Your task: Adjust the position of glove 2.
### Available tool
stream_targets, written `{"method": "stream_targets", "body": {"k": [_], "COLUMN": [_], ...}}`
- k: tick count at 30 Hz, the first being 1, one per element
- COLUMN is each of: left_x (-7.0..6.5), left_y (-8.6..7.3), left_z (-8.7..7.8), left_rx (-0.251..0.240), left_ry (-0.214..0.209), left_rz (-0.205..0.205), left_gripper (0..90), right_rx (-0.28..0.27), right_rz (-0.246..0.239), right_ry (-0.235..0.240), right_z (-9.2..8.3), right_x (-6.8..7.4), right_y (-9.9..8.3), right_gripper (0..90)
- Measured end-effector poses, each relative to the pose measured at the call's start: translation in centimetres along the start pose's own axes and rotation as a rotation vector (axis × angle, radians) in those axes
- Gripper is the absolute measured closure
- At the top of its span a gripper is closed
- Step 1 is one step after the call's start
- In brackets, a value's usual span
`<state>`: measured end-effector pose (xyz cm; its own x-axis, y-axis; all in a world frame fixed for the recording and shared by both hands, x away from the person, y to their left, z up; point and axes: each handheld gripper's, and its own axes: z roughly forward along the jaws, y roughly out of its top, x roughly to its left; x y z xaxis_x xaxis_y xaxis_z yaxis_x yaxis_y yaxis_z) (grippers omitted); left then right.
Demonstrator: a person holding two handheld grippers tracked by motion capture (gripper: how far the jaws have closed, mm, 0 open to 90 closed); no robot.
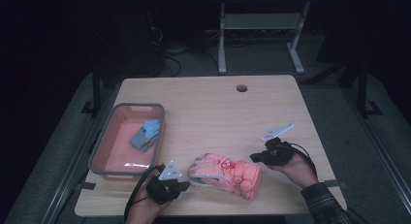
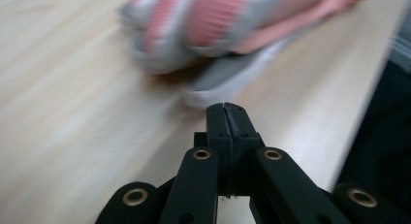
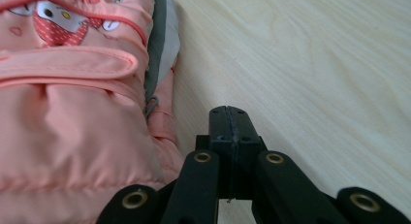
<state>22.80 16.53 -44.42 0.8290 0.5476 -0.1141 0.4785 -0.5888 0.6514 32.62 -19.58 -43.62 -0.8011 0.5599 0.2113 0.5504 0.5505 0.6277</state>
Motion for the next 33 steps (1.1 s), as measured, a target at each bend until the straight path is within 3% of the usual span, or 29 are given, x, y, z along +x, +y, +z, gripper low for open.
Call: {"method": "stream_targets", "body": {"k": [5, 11, 25, 33], "left_x": [-0.8, 0.0, 2.8, 4.0], "left_y": [0.8, 2.4, 5.5, 7.3], "left_z": [1.9, 3.4, 5.8, 6.9], "left_rx": [0.032, 0.047, 0.021, 0.016], "left_ry": [-0.021, 0.001, 0.039, 0.031], "left_rz": [0.038, 0.062, 0.044, 0.044], "left_gripper": [89.4, 89.5, 89.5, 89.5], "right_rx": [0.029, 0.035, 0.04, 0.036], "right_rz": [-0.013, -0.018, -0.033, -0.054], "right_ry": [0.013, 0.025, 0.067, 0.087], "right_z": [0.9, 0.8, 0.7, 0.9], "right_x": [-0.2, 0.0, 1.2, 2.3], "right_y": [-0.2, -0.6, -2.1, -2.3], "right_gripper": [89.9, 89.9, 89.9, 90.0]}}
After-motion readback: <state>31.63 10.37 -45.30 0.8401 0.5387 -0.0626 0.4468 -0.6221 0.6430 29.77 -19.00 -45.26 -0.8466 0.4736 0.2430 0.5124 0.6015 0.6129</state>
